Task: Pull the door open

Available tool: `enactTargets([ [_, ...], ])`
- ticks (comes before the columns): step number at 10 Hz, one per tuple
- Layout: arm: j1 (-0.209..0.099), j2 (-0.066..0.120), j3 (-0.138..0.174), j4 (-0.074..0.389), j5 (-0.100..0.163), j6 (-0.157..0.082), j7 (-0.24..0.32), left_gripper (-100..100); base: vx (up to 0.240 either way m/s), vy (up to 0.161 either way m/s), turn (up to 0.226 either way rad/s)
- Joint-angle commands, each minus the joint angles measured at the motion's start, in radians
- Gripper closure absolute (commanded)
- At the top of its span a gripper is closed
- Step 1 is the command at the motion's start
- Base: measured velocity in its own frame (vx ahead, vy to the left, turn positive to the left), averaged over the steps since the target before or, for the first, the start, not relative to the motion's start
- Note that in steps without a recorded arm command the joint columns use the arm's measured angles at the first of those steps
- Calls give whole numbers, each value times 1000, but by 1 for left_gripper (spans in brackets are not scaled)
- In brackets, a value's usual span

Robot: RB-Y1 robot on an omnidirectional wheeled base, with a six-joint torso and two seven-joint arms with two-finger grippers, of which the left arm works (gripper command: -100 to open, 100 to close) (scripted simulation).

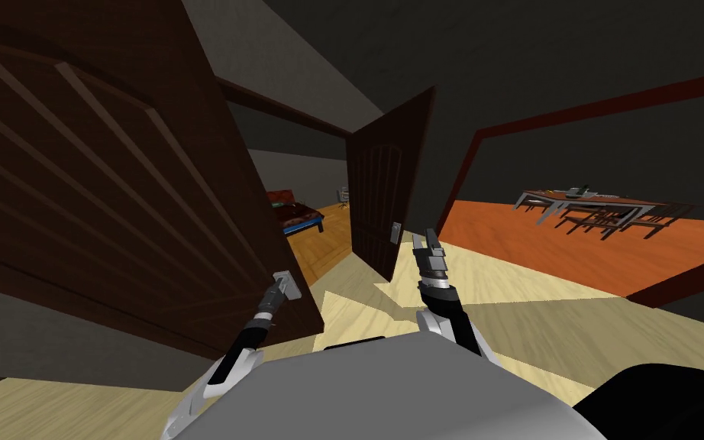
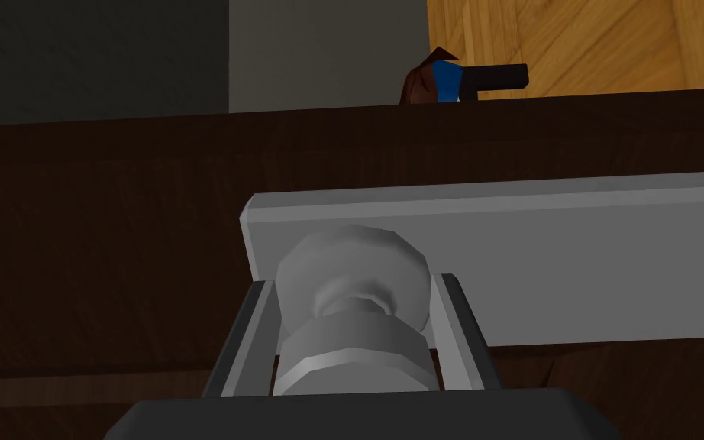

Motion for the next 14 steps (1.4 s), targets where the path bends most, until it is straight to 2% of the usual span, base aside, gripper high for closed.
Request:
enactTargets([
  [1,14,15,-10,-5,3,-16,8,100,-211,77,-146],
  [2,24,27,-16,-9,5,-28,15,100,-186,100,-143],
  [3,40,48,-27,-15,9,-47,25,100,-182,98,-198],
  [4,46,55,-31,-18,11,-54,29,100,-178,72,-122],
  [8,85,104,-58,-34,20,-101,53,100,-194,64,-111],
  [9,91,111,-62,-36,22,-108,57,100,-176,84,-81],
  [10,83,103,-66,-29,19,-102,54,100,-87,31,-30],
  [11,94,119,-78,-28,20,-120,65,100,-138,37,-131],
  [12,96,123,-80,-28,20,-125,67,100,-185,58,-162],
  [14,106,144,-89,-27,23,-148,79,100,-198,91,-125],
])
